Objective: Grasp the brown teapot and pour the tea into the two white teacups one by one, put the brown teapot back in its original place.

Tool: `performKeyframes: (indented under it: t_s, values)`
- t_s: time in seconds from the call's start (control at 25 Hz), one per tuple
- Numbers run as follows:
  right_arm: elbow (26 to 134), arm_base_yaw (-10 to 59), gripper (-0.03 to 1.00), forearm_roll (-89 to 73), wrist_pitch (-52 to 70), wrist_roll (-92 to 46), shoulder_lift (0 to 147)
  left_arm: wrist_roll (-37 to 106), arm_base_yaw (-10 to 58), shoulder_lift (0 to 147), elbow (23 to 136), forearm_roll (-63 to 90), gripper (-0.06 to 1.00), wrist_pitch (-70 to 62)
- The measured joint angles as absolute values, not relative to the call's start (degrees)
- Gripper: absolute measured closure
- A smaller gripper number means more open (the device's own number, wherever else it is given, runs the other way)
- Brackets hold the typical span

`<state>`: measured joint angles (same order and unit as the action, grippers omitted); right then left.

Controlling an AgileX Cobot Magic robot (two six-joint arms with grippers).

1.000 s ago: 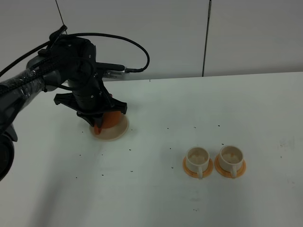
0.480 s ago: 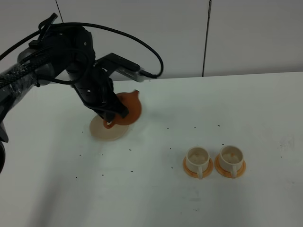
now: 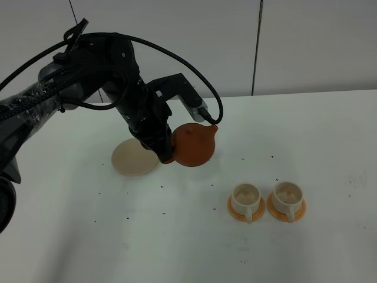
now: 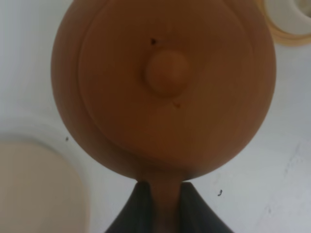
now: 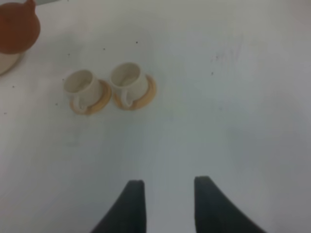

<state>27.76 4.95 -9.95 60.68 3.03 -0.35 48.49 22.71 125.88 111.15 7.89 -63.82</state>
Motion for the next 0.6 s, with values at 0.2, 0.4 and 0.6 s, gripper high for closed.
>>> performKeyframes:
  t_s: [0.2, 0.4, 0.6]
  values:
    - [27.76, 4.95, 0.73, -9.95, 60.68, 3.03, -0.35, 55.70, 23.97, 125.88, 111.15, 8.15, 0.77, -63.70]
    - [27.76, 4.95, 0.73, -9.95, 60.68, 3.03, -0.35, 60.49, 25.03, 125.88, 111.15, 8.10, 0.77, -62.67]
    - [27.76, 4.95, 0.73, -9.95, 60.68, 3.03, -0.35, 61.18, 28.57, 125.88, 111.15, 3.87, 0.77, -58.32]
